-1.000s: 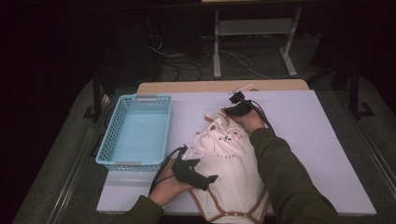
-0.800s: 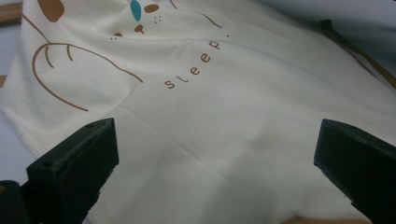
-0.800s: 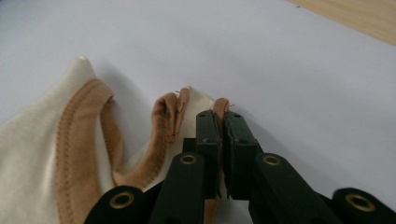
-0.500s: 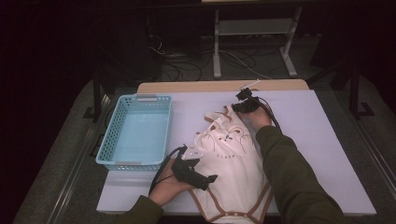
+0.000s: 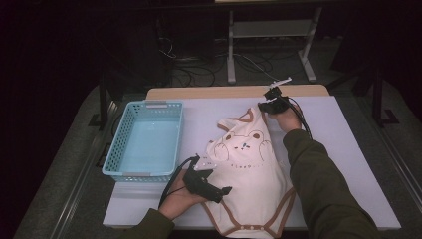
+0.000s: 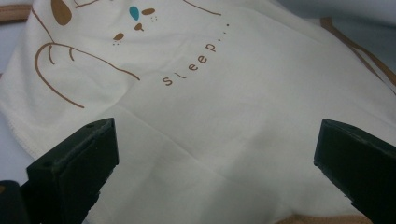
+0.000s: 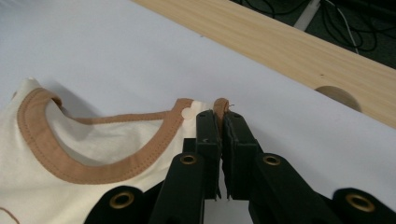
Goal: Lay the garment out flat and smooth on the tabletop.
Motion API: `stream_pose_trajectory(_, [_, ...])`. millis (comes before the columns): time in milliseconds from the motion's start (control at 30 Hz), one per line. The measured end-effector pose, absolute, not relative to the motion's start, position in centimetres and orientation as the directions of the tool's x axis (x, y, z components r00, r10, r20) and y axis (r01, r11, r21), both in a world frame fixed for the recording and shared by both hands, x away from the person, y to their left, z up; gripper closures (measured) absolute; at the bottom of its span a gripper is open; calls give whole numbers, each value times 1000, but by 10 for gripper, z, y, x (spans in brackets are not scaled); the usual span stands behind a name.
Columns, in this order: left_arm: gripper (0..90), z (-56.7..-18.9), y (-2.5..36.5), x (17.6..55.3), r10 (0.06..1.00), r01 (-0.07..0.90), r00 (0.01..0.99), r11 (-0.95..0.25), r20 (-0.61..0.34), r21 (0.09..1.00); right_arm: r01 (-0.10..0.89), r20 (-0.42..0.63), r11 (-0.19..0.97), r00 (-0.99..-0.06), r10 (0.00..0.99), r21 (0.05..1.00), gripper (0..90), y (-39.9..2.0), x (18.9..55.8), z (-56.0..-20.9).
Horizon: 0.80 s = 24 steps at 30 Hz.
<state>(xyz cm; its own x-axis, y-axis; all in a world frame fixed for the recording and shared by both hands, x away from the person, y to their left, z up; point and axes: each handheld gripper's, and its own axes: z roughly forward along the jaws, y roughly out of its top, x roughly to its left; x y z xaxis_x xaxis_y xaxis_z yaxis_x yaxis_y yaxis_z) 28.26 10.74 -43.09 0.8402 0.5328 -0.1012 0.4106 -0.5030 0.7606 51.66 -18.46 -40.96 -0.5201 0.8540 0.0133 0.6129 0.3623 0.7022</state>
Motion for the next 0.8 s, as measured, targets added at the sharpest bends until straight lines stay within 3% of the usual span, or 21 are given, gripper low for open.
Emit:
stream_pose_trajectory(333, [0, -431, 107, 283, 525, 407, 846, -520, -95, 751, 626, -8, 358, -489, 872, 693, 846, -205, 517, -404])
stream_pose_trajectory(667, [0, -433, 106, 282, 528, 414, 843, -516, -102, 750, 671, -2, 353, -464, 886, 652, 834, -209, 522, -419])
stream_pose_trajectory(800, [0, -433, 106, 282, 530, 415, 842, -513, -104, 751, 683, 30, 330, -459, 888, 652, 765, -210, 522, -425])
